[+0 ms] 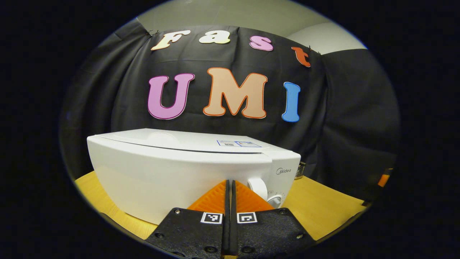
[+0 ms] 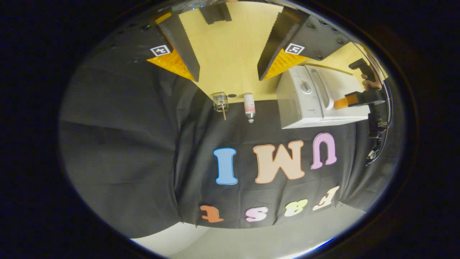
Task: Open the microwave oven with the left hand, put the food in, and close the microwave oven.
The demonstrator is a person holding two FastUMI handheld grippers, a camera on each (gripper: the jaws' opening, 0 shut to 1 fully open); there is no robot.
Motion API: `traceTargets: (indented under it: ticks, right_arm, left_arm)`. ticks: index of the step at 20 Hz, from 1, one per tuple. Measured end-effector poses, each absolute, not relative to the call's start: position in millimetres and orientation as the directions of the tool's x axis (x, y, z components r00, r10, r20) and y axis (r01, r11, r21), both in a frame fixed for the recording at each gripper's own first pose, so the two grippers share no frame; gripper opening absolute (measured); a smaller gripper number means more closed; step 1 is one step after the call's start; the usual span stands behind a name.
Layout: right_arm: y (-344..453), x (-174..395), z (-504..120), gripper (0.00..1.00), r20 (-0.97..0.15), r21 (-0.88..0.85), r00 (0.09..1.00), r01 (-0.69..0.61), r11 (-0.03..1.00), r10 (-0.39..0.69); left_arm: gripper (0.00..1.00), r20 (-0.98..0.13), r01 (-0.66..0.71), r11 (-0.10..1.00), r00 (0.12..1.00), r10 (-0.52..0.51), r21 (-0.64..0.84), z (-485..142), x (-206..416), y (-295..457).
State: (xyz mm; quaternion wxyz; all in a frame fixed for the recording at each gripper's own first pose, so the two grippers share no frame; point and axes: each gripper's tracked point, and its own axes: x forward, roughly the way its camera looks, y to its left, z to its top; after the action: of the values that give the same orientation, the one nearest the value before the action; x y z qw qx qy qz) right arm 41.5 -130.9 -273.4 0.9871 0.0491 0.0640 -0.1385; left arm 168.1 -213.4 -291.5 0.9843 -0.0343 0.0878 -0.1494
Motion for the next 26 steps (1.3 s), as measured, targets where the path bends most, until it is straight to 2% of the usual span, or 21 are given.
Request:
traceTargets:
  ticks: [3,4,6,7,12,21,23,24,25,26]
  right_arm:
    - [-135,45,-278,0.99,-0.151,0.082,0.951,0.284,0.955,-0.270]
    - [-133,46,-281,0.99,-0.158,0.079,0.951,0.282,0.956,-0.267]
    - [-130,48,-284,0.99,-0.169,0.072,0.951,0.275,0.959,-0.260]
    - [-129,49,-285,0.94,-0.171,0.070,0.951,0.273,0.959,-0.259]
    - [-112,54,-287,0.94,-0.172,0.064,0.961,0.231,0.971,-0.218]
    - [-75,62,-290,0.94,-0.176,0.052,0.974,0.154,0.987,-0.143]
    - [-70,63,-290,0.94,-0.175,0.038,0.974,0.150,0.988,-0.142]
    - [-65,63,-290,0.99,-0.174,0.035,0.975,0.146,0.989,-0.138]
    - [-61,63,-289,0.94,-0.172,0.034,0.976,0.141,0.989,-0.133]
    - [-57,61,-286,0.94,-0.167,0.036,0.977,0.137,0.990,-0.129]
  left_arm:
    - [0.01,-0.124,0.289,0.951,0.945,-0.301,-0.110,-289,177,-213]
    - [0.01,-0.205,0.301,0.941,0.922,-0.328,-0.153,-303,171,-217]
    - [0.01,-0.185,0.326,0.925,0.914,-0.361,-0.195,-303,177,-229]
    - [0.01,-0.175,0.334,0.922,0.913,-0.368,-0.197,-299,175,-224]
    - [0.01,-0.172,0.348,0.914,0.907,-0.384,-0.207,-300,173,-226]
    - [0.01,-0.144,0.238,0.968,0.958,-0.248,-0.084,-279,141,-171]
    - [0.01,-0.143,0.177,0.984,0.973,-0.179,-0.023,-272,130,-147]
    - [0.01,-0.142,0.156,0.988,0.978,-0.154,0.000,-269,123,-138]
    - [0.02,-0.139,0.138,0.990,0.981,-0.135,0.014,-264,113,-131]
    - [0.02,-0.140,0.125,0.992,0.983,-0.121,0.024,-260,104,-125]
